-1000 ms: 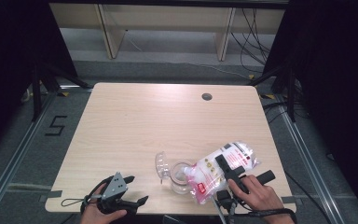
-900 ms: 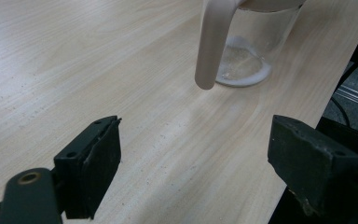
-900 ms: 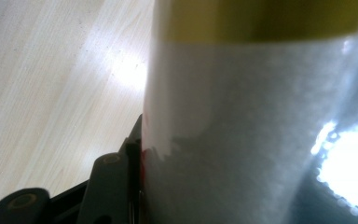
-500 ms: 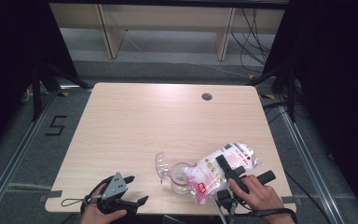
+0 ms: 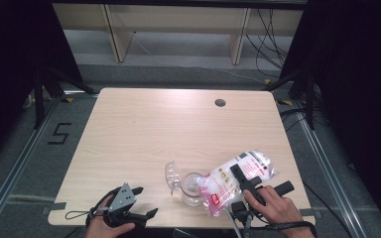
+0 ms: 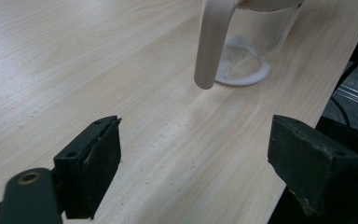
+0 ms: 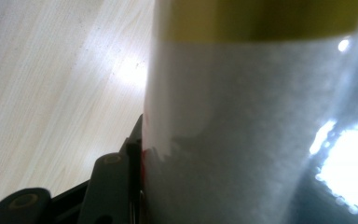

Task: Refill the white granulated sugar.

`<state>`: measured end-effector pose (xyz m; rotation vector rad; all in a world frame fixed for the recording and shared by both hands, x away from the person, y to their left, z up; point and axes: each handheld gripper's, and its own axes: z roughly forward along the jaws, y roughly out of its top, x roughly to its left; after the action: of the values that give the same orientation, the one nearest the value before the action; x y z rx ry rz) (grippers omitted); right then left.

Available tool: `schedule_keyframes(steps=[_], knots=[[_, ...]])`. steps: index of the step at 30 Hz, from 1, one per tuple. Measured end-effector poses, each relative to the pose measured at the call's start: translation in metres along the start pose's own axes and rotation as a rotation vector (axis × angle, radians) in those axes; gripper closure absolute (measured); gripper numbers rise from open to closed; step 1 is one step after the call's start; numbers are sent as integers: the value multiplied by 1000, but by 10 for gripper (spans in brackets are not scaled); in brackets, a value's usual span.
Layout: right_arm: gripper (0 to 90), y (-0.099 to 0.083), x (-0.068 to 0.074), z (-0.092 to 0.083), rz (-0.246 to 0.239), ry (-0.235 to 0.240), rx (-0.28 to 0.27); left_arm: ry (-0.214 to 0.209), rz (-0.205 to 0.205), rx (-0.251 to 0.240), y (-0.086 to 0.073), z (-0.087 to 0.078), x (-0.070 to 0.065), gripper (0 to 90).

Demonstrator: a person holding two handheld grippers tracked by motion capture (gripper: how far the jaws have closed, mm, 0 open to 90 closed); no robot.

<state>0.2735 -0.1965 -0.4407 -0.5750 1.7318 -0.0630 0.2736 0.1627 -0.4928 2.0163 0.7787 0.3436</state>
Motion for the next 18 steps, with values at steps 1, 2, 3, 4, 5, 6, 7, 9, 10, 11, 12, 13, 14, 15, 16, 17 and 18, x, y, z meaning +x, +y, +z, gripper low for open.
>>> schedule_keyframes(steps=[1, 2, 3, 4, 5, 6, 7, 9, 10, 11, 12, 13, 14, 15, 16, 17, 18], knots=[[535, 0, 0, 0, -3, -3, 2, 0, 1, 1, 0, 0, 0, 171], [536, 0, 1, -1, 13, -1, 12, 0, 1, 0, 0, 0, 0, 171], [536, 0, 1, -1, 16, 1, 12, 4, 1, 0, 0, 0, 0, 171], [536, 0, 0, 0, -14, -4, 1, 4, 0, -1, 0, 0, 0, 171], [536, 0, -1, 0, -20, -6, 2, 4, 0, -1, 0, 0, 0, 171], [536, 0, 1, 0, -6, 0, 6, 4, 1, 0, 0, 0, 0, 170], [536, 0, 2, -1, 11, 2, 18, 4, 0, 0, 0, 0, 0, 171], [537, 0, 2, -1, 4, 1, 18, 3, 1, 0, 0, 0, 0, 171], [536, 0, 2, -1, 2, -1, 18, 4, 1, 0, 0, 0, 0, 171], [537, -1, 1, -1, -3, 0, 18, 3, 1, -1, 0, 0, 0, 171], [536, -1, 0, -1, -5, -1, 15, 5, -1, -1, 0, 0, 0, 171], [537, -1, 0, -1, -7, -3, 18, 3, 1, -1, 0, 0, 0, 171], [537, -1, -1, -1, -15, -1, 18, 3, 0, -1, 0, 0, 0, 171], [537, -1, -1, -1, -17, -1, 18, 3, 1, -1, 0, 0, 0, 171], [537, -1, -2, -2, -20, -1, 20, -2, 3, 2, 0, 0, 0, 171], [537, -1, -4, -2, -37, 8, 28, -1, 9, 2, 0, 0, 0, 171], [537, -2, -4, -3, -44, 9, 30, -1, 10, 2, 0, 0, 0, 171]])
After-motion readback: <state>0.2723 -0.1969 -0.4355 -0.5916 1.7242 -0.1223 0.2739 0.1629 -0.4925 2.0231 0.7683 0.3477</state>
